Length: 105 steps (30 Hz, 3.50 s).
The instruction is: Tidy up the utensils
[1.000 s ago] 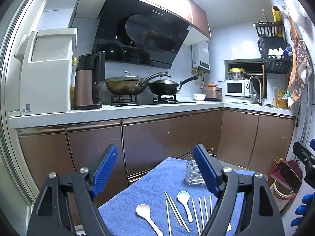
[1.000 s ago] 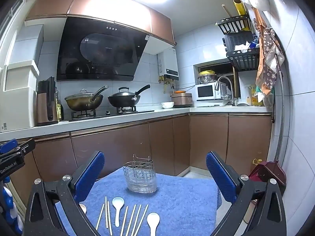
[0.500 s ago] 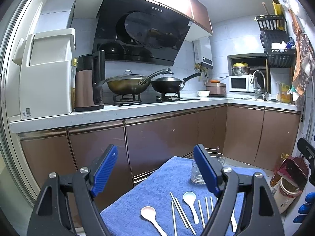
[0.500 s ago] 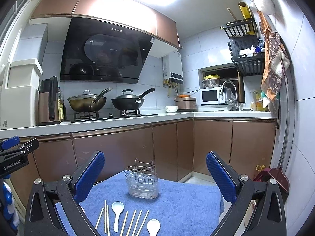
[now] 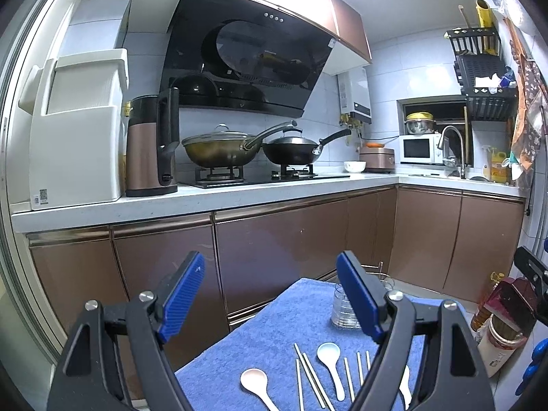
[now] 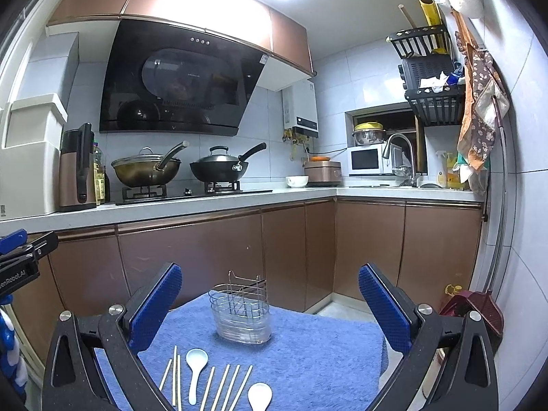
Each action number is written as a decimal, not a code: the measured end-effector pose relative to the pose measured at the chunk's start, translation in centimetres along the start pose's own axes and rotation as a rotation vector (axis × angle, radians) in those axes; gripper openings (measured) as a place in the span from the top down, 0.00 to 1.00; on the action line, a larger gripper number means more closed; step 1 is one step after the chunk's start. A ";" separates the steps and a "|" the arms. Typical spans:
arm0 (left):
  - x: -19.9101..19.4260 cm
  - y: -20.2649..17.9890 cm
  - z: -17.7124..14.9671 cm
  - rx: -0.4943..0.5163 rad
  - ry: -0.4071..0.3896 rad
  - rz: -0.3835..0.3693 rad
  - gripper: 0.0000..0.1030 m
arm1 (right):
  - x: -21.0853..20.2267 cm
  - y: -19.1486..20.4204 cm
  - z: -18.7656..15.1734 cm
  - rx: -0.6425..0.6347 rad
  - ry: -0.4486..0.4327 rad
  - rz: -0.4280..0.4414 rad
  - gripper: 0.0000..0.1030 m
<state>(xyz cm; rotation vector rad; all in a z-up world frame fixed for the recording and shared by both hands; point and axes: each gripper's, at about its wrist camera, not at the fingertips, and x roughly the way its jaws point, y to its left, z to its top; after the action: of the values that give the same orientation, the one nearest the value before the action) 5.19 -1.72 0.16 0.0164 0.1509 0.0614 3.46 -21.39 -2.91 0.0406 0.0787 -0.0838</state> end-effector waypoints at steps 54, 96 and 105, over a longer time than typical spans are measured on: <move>14.7 0.3 -6.1 -0.088 0.405 -0.128 0.24 | 12.0 -1.1 -3.1 -0.086 0.324 0.092 0.00; 39.0 -2.5 -21.6 -0.120 1.221 -0.185 0.86 | 32.7 0.9 -21.2 0.044 1.228 0.288 0.86; 40.2 -2.9 -22.8 -0.129 1.263 -0.160 0.88 | 33.6 2.0 -21.8 0.037 1.251 0.282 0.86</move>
<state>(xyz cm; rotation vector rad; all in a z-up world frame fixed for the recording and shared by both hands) 41.63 -1.84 -28.44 -0.1682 1.4084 -0.0877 35.31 -21.22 -27.23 0.1358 1.3182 0.2356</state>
